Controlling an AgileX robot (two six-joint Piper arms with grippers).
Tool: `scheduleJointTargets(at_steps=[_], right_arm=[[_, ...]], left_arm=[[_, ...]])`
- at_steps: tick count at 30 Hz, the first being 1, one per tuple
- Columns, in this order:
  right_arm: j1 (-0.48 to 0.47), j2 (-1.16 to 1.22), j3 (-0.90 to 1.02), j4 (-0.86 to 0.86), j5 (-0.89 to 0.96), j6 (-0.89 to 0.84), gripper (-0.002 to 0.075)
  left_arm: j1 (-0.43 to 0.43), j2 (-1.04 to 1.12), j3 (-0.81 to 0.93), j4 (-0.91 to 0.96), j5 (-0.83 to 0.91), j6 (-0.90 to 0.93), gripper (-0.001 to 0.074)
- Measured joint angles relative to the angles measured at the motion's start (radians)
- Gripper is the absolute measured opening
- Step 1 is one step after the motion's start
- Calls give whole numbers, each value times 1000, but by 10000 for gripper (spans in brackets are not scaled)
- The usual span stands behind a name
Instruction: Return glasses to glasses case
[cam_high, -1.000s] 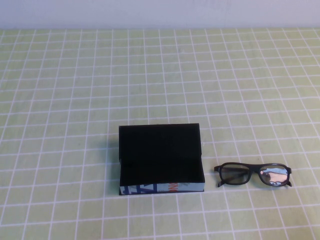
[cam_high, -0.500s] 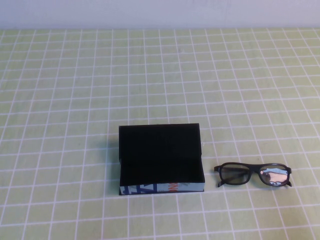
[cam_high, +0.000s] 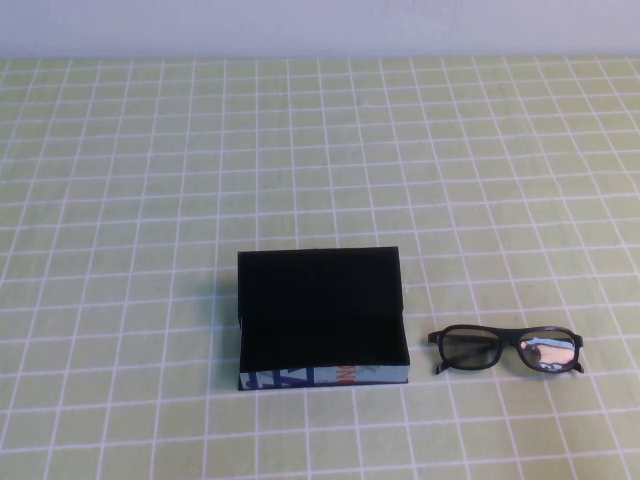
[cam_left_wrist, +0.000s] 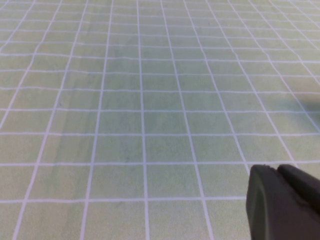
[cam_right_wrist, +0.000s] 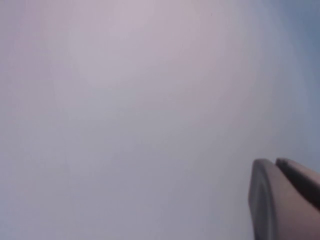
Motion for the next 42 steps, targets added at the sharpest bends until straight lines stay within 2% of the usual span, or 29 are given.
scheduleJointTargets(at_steps=[5,8,14,22,26,34,37,42], right_arm=[[0,-1,-105,-105,4,70,-18],[0,-5,-216,-161,79,113,-18],[0,67,-492,-182,437,131,-18],[0,380,-757,-139,879,118,-18],[0,516,-791,-48,1009,-65,-18],[0,623,-796,451,1069,-549,-18],[0,670,-800,511,1101,-657,-18],[0,788,-855,508,1196,-722,-18]], left_arm=[[0,0,0,0,0,0,-4],[0,0,0,0,0,0,-4],[0,0,0,0,0,0,-4],[0,0,0,0,0,0,-4],[0,0,0,0,0,0,-4],[0,0,0,0,0,0,-4],[0,0,0,0,0,0,-4],[0,0,0,0,0,0,-4]])
